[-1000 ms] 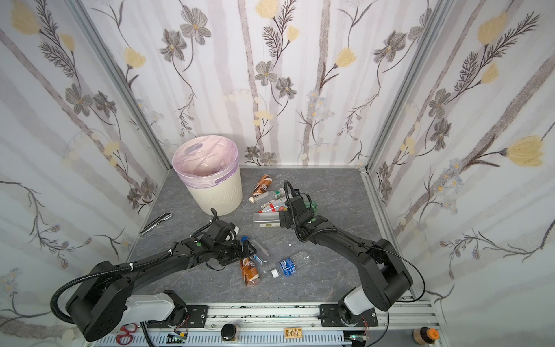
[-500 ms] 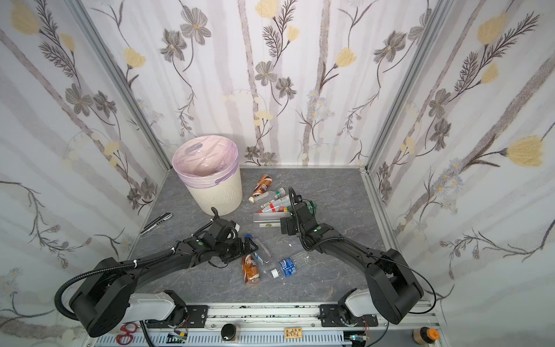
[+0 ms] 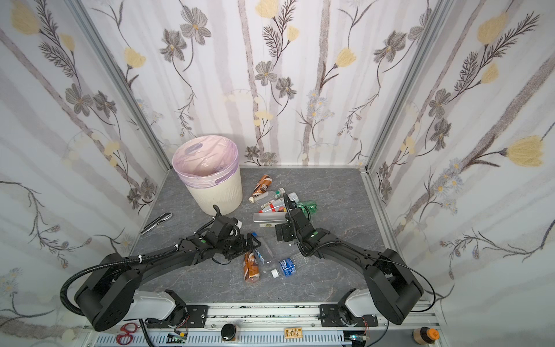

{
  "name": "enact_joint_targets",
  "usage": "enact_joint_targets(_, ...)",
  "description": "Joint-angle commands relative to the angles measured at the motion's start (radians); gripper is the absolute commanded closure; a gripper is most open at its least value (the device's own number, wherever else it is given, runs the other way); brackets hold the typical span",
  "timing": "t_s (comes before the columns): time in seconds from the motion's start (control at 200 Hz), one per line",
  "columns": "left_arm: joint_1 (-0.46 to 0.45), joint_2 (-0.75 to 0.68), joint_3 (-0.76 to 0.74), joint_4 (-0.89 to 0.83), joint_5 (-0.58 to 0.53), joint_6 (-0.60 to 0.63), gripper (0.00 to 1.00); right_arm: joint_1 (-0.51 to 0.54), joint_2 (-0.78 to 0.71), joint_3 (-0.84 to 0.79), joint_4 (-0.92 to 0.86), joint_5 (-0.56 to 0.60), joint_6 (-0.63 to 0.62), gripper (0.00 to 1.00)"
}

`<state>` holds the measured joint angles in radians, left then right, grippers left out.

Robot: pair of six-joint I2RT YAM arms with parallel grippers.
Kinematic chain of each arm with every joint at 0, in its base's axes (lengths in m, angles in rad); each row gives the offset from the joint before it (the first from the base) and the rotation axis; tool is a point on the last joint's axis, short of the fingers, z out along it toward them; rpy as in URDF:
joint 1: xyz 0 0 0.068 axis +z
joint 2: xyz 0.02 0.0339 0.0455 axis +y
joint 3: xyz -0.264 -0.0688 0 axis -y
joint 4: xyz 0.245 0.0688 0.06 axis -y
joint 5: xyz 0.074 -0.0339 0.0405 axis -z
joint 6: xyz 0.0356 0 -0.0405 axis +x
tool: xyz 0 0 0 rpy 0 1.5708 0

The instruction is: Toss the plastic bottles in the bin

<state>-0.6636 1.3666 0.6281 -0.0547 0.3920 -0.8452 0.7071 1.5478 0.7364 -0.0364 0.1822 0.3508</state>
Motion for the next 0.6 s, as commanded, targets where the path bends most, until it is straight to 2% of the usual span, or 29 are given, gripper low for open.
enact_joint_targets(0.0,-0.001,0.012,0.013,0.038,-0.015,-0.012,0.0,0.001,-0.003,-0.011,0.034,-0.009,0.019,0.0)
enact_joint_targets(0.595,-0.019,0.086,0.06,0.083,-0.017,-0.02,0.0,-0.04,-0.004,-0.029,0.022,-0.003,0.049,0.0)
